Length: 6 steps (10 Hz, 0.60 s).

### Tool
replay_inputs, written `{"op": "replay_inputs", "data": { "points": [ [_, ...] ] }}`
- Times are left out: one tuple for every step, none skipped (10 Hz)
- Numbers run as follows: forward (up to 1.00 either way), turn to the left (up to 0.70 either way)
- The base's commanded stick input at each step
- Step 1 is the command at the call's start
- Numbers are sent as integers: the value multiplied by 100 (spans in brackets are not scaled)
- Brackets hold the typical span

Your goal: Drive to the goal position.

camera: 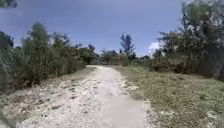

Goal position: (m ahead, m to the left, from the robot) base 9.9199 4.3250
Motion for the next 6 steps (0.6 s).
{"op": "replay_inputs", "data": {
  "points": [
    [50, 0],
    [50, 0],
    [50, 0],
    [50, 0],
    [50, 0],
    [50, 0]
  ]
}}
